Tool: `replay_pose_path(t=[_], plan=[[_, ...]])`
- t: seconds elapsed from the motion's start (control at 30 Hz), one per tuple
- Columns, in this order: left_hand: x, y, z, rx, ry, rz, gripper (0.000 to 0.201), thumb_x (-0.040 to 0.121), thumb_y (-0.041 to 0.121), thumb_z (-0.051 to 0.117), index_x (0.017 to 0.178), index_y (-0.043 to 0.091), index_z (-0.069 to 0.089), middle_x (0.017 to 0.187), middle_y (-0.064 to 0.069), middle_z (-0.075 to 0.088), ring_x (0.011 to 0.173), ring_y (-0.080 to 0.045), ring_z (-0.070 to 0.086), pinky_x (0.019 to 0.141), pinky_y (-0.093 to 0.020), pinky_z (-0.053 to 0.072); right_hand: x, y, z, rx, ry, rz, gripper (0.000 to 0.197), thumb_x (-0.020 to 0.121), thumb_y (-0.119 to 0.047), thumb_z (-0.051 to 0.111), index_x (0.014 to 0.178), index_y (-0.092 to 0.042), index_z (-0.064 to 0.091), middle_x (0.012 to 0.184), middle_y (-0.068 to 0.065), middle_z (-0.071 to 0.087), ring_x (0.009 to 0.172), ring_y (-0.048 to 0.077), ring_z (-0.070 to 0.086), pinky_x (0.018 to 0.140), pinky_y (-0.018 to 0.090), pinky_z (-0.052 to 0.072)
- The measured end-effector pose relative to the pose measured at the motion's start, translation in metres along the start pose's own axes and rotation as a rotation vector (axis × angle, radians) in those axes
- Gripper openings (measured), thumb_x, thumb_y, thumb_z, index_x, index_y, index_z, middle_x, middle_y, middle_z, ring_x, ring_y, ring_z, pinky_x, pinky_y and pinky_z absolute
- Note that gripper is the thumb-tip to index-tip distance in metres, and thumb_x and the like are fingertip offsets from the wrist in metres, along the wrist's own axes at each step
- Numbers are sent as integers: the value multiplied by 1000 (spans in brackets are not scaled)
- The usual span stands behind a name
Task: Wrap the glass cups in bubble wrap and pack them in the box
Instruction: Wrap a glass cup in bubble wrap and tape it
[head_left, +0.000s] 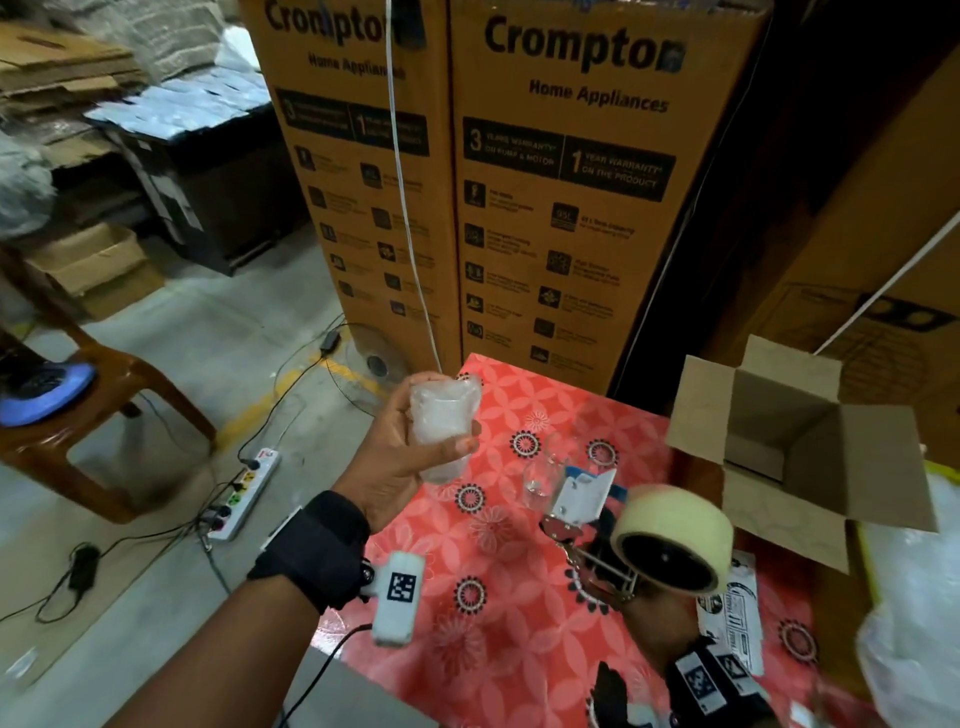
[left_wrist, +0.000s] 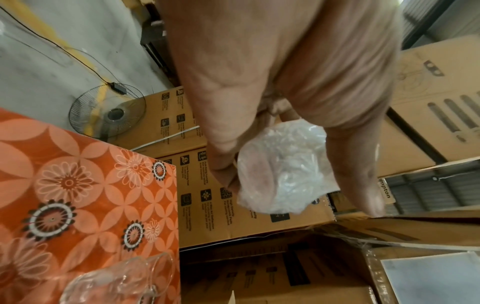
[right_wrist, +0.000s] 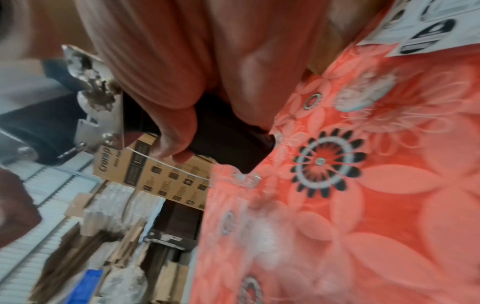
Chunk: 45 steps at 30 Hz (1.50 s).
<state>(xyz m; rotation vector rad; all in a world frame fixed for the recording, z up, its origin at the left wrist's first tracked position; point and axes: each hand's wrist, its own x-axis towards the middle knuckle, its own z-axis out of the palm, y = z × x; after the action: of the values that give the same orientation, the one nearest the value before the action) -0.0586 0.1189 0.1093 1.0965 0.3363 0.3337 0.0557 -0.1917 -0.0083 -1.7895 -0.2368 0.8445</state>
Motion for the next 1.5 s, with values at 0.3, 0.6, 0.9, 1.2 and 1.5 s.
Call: replay_pose_path(t=[0.3, 0.6, 0.9, 1.2, 1.5], plan=[[4, -15, -4, 46, -28, -60, 70, 77, -11, 83, 126, 31, 56, 116, -26, 63, 91, -43, 68, 84, -63, 60, 5, 69, -1, -21, -237, 76, 22, 89, -4, 79, 108, -11, 72, 70, -15, 75, 61, -4, 65, 62, 13, 47], [2, -22, -10, 83, 93, -63, 90, 63, 19, 102, 140, 20, 54, 119, -21, 66, 100, -38, 69, 90, -58, 60, 29, 101, 27, -73, -535, 228, 36, 74, -48, 91, 78, -19, 70, 76, -5, 64, 71, 9, 58, 77, 27, 44], [-12, -29, -38, 128, 131, -135, 72, 84, 9, 81, 140, 17, 36, 137, -27, 55, 104, -36, 71, 85, -57, 64, 26, 126, 13, -45, -504, 348, 82, 64, -32, 102, 129, 1, 65, 107, 18, 71, 95, 26, 69, 86, 37, 52], [-16, -45, -43, -148, 180, -130, 54, 97, 8, 68, 142, 30, 48, 147, -25, 50, 111, -58, 66, 98, -78, 49, 17, 50, -1, -983, -143, 40, 44, 84, -71, 69, 87, -31, 51, 88, -11, 60, 79, 4, 57, 68, 23, 45], [-12, -58, -37, -351, 300, -336, 63, 109, 46, 52, 146, -5, 51, 130, -26, 69, 116, -40, 72, 93, -49, 64, 41, -110, 142, -269, -428, -637, 101, 74, -30, 97, 155, -26, 38, 154, -5, 43, 137, 17, 52, 110, 38, 51]])
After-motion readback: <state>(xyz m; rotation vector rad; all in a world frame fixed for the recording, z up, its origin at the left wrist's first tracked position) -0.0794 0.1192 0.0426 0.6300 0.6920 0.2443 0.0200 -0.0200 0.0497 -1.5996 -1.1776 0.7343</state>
